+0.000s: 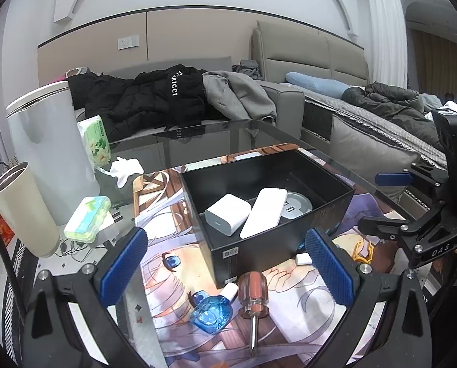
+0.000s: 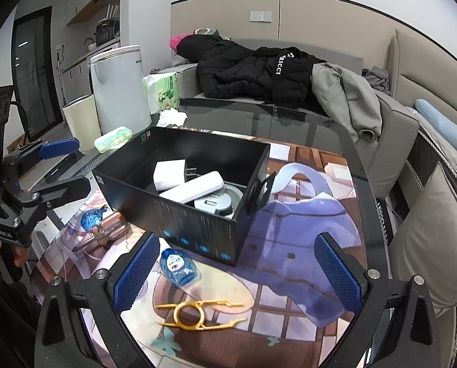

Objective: Organize rigid objects
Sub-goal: 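Lift both open tools up out of the black box, then move the open right tool down over the yellow plastic clip tool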

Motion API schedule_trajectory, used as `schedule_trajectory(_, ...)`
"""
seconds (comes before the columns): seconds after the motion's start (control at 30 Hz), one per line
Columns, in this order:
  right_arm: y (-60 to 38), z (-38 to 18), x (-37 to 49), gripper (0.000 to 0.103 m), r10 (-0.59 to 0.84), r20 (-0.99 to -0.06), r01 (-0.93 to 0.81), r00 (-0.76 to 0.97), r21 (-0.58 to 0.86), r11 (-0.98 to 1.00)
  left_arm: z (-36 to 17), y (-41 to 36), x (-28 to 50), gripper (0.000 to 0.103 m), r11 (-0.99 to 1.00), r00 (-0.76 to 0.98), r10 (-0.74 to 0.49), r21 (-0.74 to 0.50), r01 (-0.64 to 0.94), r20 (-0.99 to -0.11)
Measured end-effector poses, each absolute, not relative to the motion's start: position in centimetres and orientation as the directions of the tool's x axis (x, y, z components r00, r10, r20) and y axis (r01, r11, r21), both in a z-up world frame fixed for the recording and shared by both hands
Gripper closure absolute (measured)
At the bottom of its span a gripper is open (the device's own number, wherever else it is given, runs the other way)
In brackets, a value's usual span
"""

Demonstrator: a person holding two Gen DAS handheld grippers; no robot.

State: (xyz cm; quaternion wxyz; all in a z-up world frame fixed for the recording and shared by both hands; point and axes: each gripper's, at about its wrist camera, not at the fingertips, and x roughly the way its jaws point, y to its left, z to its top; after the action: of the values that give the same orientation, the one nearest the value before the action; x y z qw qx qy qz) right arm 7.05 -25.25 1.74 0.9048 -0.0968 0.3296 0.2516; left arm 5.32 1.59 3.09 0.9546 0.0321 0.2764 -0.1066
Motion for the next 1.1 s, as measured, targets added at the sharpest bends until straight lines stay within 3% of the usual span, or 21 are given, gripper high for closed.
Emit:
schedule_trajectory(0.5, -26.0, -1.4, 5.7, 0.001, 0.363, -0.745, -0.557, 0.559, -0.013, 0.83, 2.6, 2.2, 3.9, 0.0, 0.974, 0.807, -0.178, 0.019, 0.228, -0.563)
schedule_trajectory(1.1, -24.8, -3.4, 5.2, 0.001, 0.351, -0.799, -0.593, 0.488, -0.008, 0.805, 1.5, 1.5, 4.0, 0.0, 0.968, 0.765, -0.197, 0.003, 0.251, -0.613)
